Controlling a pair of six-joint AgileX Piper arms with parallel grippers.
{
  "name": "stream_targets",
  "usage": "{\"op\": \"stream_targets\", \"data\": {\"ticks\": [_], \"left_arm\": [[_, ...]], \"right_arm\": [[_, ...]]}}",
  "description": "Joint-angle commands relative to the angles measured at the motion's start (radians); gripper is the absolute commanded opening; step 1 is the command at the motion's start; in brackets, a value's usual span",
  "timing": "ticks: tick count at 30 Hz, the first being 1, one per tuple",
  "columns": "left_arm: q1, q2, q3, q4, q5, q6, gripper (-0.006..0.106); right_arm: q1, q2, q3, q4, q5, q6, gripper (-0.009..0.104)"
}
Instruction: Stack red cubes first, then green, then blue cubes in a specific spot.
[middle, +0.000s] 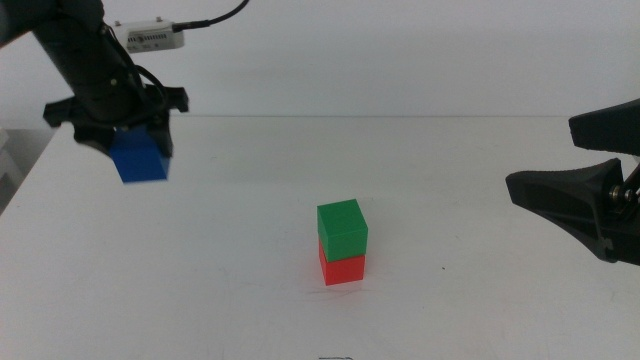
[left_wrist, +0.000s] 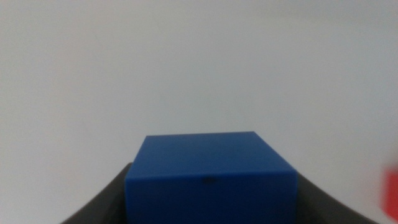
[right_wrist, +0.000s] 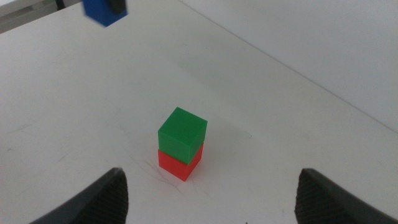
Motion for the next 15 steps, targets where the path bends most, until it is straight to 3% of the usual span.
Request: {"op": "stream_targets", "data": {"ticks": [1,6,15], "left_arm": [[-0.057,-0.187,0.110,0.009,-0.036,-0.123,0.001],[-0.232,-0.323,0.224,0.095,-0.028,-0.329,0.001],[-0.489,-0.197,0.040,0.146,0.054,-0.462,0.001]], "right_arm": [[-0.006,-0.009,-0.027,0.010,-0.062,-0.011,0.092],[-0.006,-0.009,-0.027,0.010,-0.062,-0.011,0.092],[-0.006,-0.009,-0.027,0.010,-0.060,-0.011,0.092]]}}
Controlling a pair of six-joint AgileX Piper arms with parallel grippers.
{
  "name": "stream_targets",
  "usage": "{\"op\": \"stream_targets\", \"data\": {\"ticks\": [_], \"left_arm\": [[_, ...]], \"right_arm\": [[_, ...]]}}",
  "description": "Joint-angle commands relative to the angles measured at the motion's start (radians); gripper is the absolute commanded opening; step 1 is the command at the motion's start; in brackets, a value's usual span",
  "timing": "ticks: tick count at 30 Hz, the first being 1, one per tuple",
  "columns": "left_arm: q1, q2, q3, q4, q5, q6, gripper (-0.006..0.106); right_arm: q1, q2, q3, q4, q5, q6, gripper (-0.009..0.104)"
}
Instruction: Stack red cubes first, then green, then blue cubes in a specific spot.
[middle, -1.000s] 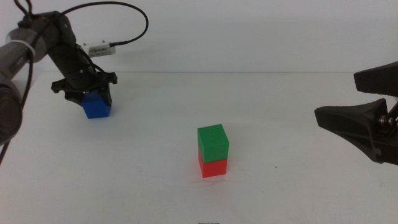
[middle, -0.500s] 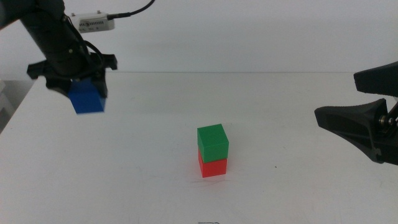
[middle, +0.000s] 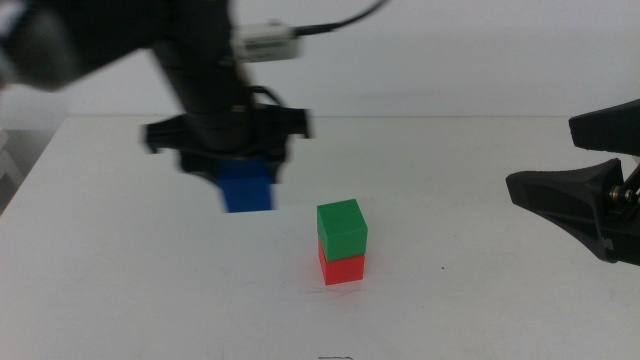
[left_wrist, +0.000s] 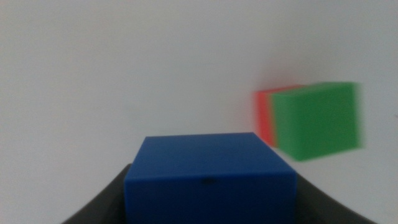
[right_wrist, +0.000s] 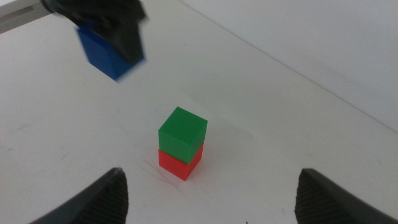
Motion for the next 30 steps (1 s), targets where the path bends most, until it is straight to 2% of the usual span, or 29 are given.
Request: {"op": "stream_targets", "data": {"ticks": [1,6,13,30], "left_arm": [[-0.058,0.000,-0.086,0.015,0.026,-0.039,0.001],[-0.132,0.097,-0.200,0.015,0.042,-0.090,0.001],[-0.171,0.194,-0.310,0.007,0.080,-0.144,0.001],[-0.169,0.265,-0.310,-0.011,0.079,-0.176,0.001]], "right_arm": [[-0.006,-0.009,-0.027,0.010,-0.061,-0.011,0.092],[-0.006,-0.009,-0.027,0.010,-0.061,-0.011,0.092],[-0.006,-0.009,-0.027,0.010,-0.062,-0.010,0.092],[-0.006,-0.009,-0.027,0.010,-0.061,-0.010,0.092]]}}
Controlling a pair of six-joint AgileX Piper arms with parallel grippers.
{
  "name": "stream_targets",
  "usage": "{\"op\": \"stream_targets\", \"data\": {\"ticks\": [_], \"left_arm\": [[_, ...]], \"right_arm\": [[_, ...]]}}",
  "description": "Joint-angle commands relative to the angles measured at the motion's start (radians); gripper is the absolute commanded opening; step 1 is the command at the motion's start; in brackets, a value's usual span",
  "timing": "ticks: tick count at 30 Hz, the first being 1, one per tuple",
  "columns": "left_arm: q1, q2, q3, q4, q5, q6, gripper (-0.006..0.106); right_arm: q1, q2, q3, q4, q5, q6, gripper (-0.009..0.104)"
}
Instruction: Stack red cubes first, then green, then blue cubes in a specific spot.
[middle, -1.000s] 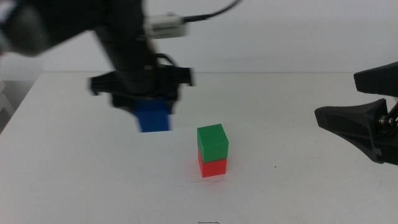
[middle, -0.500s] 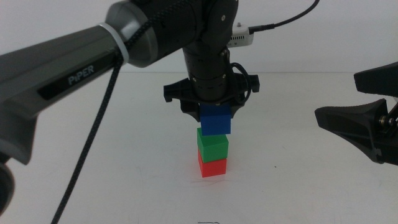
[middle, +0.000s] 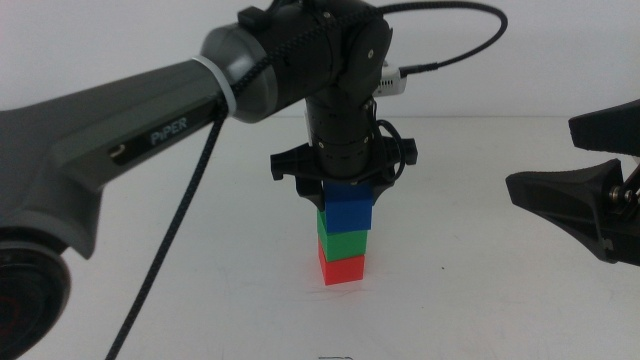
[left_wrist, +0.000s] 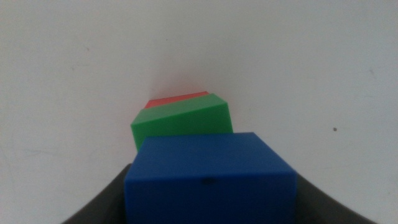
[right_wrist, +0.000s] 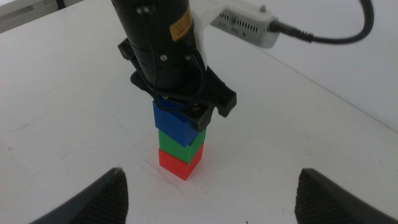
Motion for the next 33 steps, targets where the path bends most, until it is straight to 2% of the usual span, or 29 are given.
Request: {"op": "stream_targets", "data": {"ticks": [1,15,23,33], "left_arm": [[-0.002,-0.045,-0.031,0.003,0.079,-0.015,0.001],[-0.002,-0.032,-0.031,0.060,0.060,-0.015,0.001],[-0.002,-0.032,-0.031,0.028,0.019,-0.026,0.001],[-0.002,-0.032,-0.031,0.027,0.017,-0.064,0.001]], "right_arm": [[-0.006,-0.009,-0.027,0.010,-0.061,-0.010,0.092],[-0.006,-0.009,-0.027,0.010,-0.061,-0.010,0.092],[-0.006,-0.009,-0.027,0.010,-0.061,-0.010,0.092],[-0.006,-0.009,-0.027,0.010,-0.061,-0.010,0.092]]}}
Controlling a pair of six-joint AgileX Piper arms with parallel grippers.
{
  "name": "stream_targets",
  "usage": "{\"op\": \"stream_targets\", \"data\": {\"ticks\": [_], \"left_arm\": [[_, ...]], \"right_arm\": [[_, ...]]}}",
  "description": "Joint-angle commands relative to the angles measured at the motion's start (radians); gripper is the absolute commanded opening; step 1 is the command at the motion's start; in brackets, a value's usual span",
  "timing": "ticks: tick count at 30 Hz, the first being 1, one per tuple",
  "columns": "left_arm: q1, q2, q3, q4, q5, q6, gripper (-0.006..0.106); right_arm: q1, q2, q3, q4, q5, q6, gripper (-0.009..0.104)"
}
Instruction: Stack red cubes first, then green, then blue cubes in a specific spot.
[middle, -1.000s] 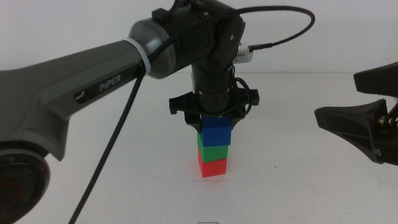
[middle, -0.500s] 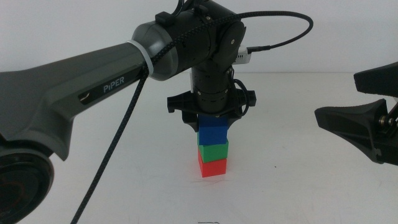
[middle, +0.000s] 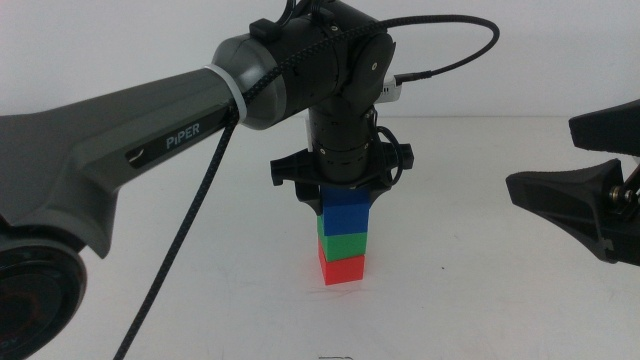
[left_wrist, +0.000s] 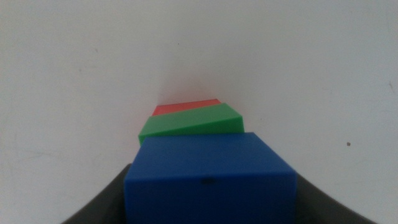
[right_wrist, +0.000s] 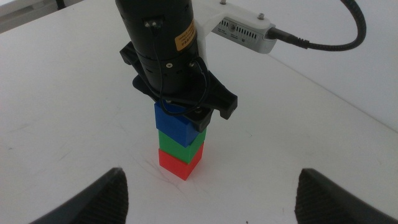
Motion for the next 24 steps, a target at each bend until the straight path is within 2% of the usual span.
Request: {"op": "stream_targets", "data": {"ticks": [1,6,11,12,14,15,24], "left_arm": [[-0.002,-0.059,-0.031,0.001,0.019,-0.021,0.001],[-0.002,-0.059,-0.031,0.005,0.020,-0.042,0.004],[-0.002,-0.059,-0.031,0.012,0.019,-0.048,0.017],[-0.002,-0.059,-0.031,0.018,0.019,-0.044,0.035],[-0.002,-0.059,-0.031,0.019,0.019,-0.043,0.046],[-0.002,-0.059,-0.031,0.019,0.018,-0.028,0.060],[-0.002,-0.081,-0.031,0.022,0.008,-0.019,0.086]], "right_arm": [[-0.006,-0.009,-0.027,0.010,-0.062,-0.010,0.092],[-0.006,-0.009,-0.027,0.010,-0.062,-0.010,0.092],[-0.006,-0.009,-0.027,0.010,-0.062,-0.010,0.092],[-0.006,-0.009,-0.027,0.010,-0.062,-0.010,0.092],[-0.006,-0.009,-0.027,0.010,-0.062,-0.010,0.092],[-0.006,-0.009,-0.027,0.010,-0.062,-0.010,0.092],[-0.006,-0.009,-0.027,0.010,-0.062,-0.010,0.092]]}}
